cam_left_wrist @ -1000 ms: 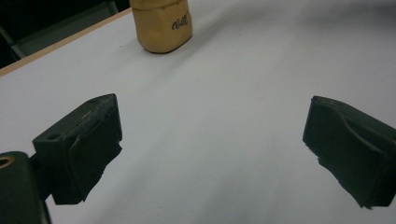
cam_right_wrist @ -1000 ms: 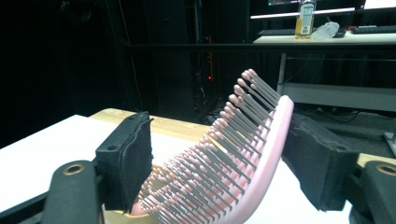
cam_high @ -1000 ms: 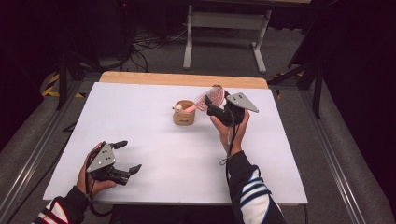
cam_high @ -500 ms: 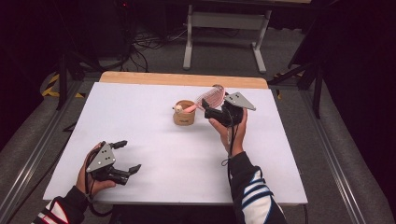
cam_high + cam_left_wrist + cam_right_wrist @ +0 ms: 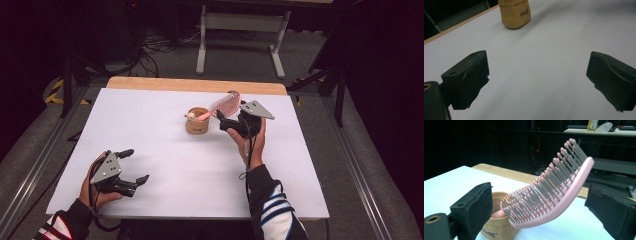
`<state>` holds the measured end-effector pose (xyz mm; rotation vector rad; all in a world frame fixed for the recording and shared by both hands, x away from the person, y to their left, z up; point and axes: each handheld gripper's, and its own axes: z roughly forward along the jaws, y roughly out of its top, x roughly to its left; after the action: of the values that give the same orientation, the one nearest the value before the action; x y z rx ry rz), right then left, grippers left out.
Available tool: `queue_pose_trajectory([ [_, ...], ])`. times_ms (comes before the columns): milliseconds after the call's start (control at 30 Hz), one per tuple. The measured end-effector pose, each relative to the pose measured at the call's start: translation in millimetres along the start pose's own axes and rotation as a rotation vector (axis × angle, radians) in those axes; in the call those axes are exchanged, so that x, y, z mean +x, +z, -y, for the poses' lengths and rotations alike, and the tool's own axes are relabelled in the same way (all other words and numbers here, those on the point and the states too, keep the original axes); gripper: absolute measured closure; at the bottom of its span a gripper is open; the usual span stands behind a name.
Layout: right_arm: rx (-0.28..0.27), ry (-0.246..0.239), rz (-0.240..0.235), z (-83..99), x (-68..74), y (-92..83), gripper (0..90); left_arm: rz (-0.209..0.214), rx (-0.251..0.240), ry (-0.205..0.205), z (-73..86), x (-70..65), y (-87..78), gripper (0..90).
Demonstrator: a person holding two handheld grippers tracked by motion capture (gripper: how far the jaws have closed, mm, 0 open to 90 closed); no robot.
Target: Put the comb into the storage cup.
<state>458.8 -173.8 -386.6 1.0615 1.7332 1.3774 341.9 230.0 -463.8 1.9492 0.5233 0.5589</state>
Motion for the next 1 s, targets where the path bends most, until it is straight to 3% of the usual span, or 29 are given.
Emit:
queue_pose_trajectory([
  [233,-0.017,-0.049,0.019,-5.8,1.0,-5.0,7.0,0.011,0.005,0.005,-0.5,-1.0,0.5,5.6],
  [433,-0.050,-0.053,0.018,-12.4,-2.6,-11.8,7.4,0.014,0.007,0.002,-0.2,-0.4,0.9,5.6],
  [1000,-0.050,-0.094,0.014,-21.5,-2.8,-28.1,8.1,0.012,0.006,0.002,-0.8,-1.1,0.0,5.4],
])
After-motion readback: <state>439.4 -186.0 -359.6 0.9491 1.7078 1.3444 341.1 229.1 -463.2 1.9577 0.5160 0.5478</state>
